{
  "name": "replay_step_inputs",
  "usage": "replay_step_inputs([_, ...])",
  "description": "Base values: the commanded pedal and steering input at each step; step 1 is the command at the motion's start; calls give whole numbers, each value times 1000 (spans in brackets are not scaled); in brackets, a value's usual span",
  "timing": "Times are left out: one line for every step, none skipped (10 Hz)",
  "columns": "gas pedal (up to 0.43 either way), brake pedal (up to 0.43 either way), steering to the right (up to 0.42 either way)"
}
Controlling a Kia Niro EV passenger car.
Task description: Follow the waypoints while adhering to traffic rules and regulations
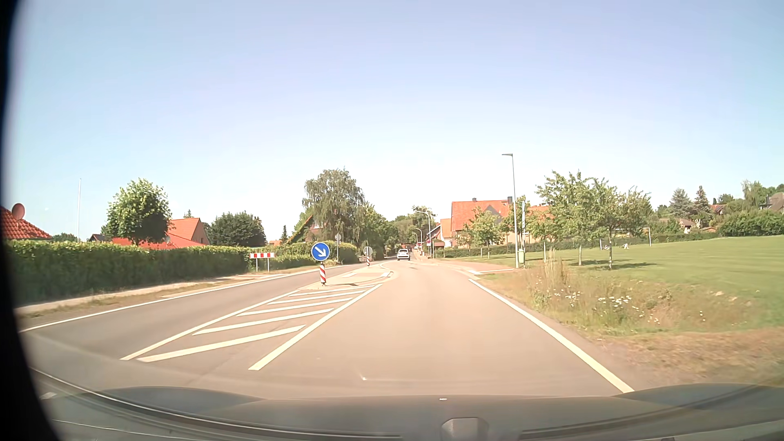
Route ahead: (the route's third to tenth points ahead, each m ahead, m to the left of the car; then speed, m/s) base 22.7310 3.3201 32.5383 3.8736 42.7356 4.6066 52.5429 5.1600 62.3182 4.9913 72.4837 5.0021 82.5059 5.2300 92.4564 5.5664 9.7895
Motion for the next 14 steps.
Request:
replay_step_inputs([169, 6, -1])
replay_step_inputs([169, 6, -2])
replay_step_inputs([169, 6, -2])
replay_step_inputs([169, 6, -2])
replay_step_inputs([169, 6, -2])
replay_step_inputs([169, 6, -2])
replay_step_inputs([169, 6, -2])
replay_step_inputs([169, 0, -3])
replay_step_inputs([169, 6, -3])
replay_step_inputs([169, 6, -4])
replay_step_inputs([157, 6, -5])
replay_step_inputs([157, 6, -8])
replay_step_inputs([150, 6, -10])
replay_step_inputs([150, 6, -11])
